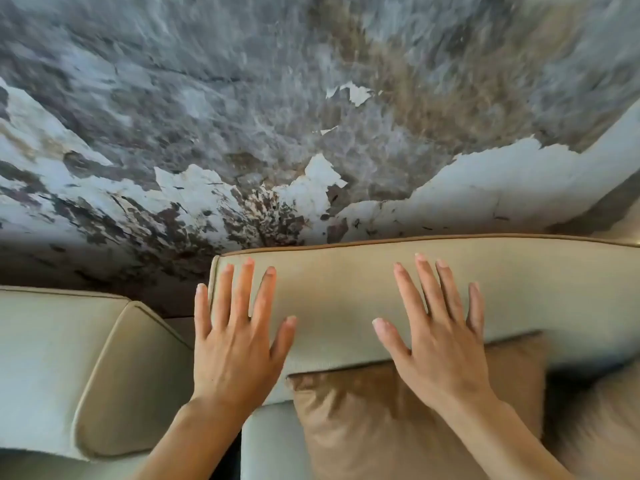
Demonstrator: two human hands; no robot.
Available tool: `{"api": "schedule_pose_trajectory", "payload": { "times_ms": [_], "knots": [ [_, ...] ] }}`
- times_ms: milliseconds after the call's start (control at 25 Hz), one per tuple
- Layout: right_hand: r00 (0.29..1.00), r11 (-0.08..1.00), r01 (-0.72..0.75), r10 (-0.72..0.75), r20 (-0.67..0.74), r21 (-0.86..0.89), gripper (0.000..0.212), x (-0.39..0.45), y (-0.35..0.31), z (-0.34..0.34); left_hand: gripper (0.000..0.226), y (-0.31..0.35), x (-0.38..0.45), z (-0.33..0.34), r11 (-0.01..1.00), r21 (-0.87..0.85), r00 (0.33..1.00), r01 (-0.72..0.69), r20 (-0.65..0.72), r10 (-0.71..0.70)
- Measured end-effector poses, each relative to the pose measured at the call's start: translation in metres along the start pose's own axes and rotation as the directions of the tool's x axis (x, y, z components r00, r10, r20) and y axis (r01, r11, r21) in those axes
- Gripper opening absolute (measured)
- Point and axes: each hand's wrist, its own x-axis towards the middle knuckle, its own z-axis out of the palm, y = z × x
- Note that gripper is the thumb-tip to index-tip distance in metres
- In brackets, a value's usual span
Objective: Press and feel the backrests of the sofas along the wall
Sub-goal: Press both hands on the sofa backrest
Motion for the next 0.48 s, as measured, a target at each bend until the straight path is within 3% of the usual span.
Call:
{"api": "schedule_pose_trajectory", "payload": {
  "times_ms": [160,480],
  "knots": [
    [0.999,0.999,0.030,-0.030,0.024,-0.011,0.071,0.020,0.013,0.054,0.066,0.000,0.007,0.049,0.998,0.053,0.998,-0.037,-0.044,0.039],
    [0.989,0.999,0.016,-0.021,-0.145,-0.036,0.067,0.055,0.023,0.089,0.065,0.000,0.048,0.074,0.994,0.087,0.975,-0.061,-0.207,0.078]
  ]
}}
